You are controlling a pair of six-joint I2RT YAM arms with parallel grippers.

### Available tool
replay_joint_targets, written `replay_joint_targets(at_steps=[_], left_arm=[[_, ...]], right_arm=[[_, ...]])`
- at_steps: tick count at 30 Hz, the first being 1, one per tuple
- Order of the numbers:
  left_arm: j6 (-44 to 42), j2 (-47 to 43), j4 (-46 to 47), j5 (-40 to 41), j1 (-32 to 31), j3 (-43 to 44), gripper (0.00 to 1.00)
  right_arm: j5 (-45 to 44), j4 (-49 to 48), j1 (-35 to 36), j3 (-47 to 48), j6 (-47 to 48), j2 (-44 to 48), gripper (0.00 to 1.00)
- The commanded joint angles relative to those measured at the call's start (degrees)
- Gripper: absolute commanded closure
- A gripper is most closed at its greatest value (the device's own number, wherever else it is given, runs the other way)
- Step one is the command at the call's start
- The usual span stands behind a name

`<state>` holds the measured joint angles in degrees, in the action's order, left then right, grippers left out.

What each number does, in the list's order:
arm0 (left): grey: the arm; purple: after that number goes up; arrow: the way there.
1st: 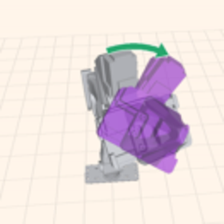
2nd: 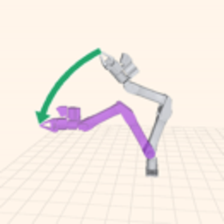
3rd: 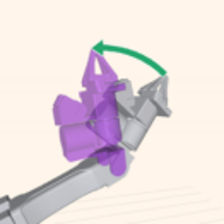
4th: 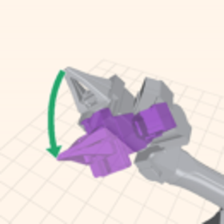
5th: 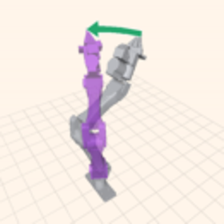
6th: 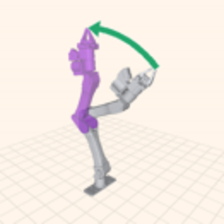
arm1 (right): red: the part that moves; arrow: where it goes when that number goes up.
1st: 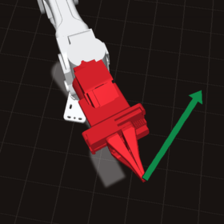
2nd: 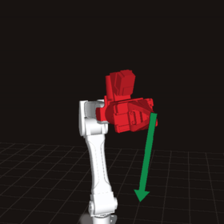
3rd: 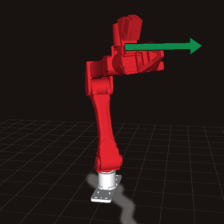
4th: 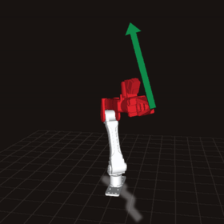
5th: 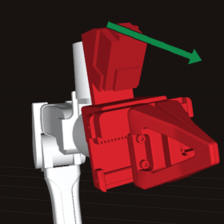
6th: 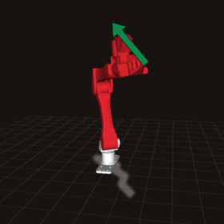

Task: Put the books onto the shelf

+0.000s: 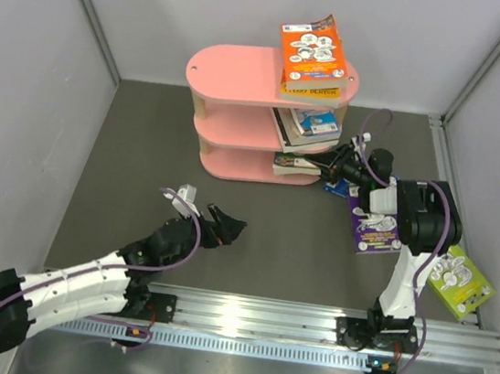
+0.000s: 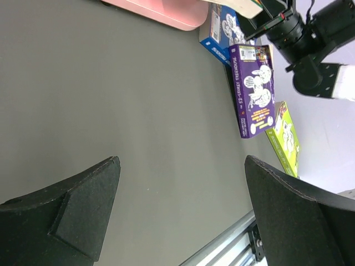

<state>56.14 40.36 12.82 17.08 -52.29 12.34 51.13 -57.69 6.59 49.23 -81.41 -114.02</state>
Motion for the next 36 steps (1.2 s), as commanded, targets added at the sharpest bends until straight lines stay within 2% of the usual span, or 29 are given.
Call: replay_joint_targets(at_steps=[1,2,4,5,7,10,11,14,21,27,31,34,35,36], left_arm=[[-1.65,1.47,3.70,-2.49,1.58,2.43,0.01],[-1.56,1.65,4.14,-3.10,2.45,2.51,0.01],[-1.56,2.18,4.23,-4.16,2.98,2.78,0.01],[-1.65,2.27,4.23,-4.42,3.42,2.87,0.01],[-1.65,2.36,4.49,-4.86,3.78,2.78,0.01],[-1.38,2.79,5.11,-5.56,4.22,2.52,0.01],[-1.21,2.88,5.28,-5.65,4.48,2.52,0.01],[-0.95,3.23,5.46,-6.09,4.39,2.60,0.01],[-0.59,2.18,4.59,-6.53,4.48,2.43,0.01],[-0.77,2.09,2.92,-7.50,4.48,2.52,0.01],[-0.33,5.60,4.58,-12.41,4.39,2.52,0.01],[1.25,10.69,8.87,-15.23,3.78,2.87,0.01],[2.04,13.40,10.28,-15.84,3.34,2.87,0.01],[2.22,14.65,11.51,-15.85,2.73,2.87,0.01]], right_arm=[[-5.07,9.66,-0.53,6.04,14.30,3.01,1.00],[-6.12,16.92,-0.53,8.05,16.69,3.18,0.98],[-7.45,23.47,-0.61,9.65,22.66,3.80,0.94],[-9.02,28.46,-0.61,10.52,24.26,4.15,0.83],[-10.17,32.19,-0.61,10.97,27.77,4.76,0.67],[-11.93,36.94,-0.70,10.45,30.33,5.90,0.55],[-12.72,38.25,-0.70,9.66,30.86,6.26,0.48],[-13.95,40.63,-0.70,7.90,32.62,8.28,0.34],[-16.94,44.93,-1.40,3.86,35.26,14.95,0.28],[-22.21,57.23,-3.77,2.62,43.34,26.37,0.24],[-26.86,71.20,-6.23,2.89,52.12,38.23,0.20],[-35.55,80.85,-8.52,2.54,58.53,45.17,0.05],[-41.23,82.29,-8.61,1.49,58.64,46.42,0.00],[-42.25,82.91,-9.31,0.44,58.64,47.39,0.00]])
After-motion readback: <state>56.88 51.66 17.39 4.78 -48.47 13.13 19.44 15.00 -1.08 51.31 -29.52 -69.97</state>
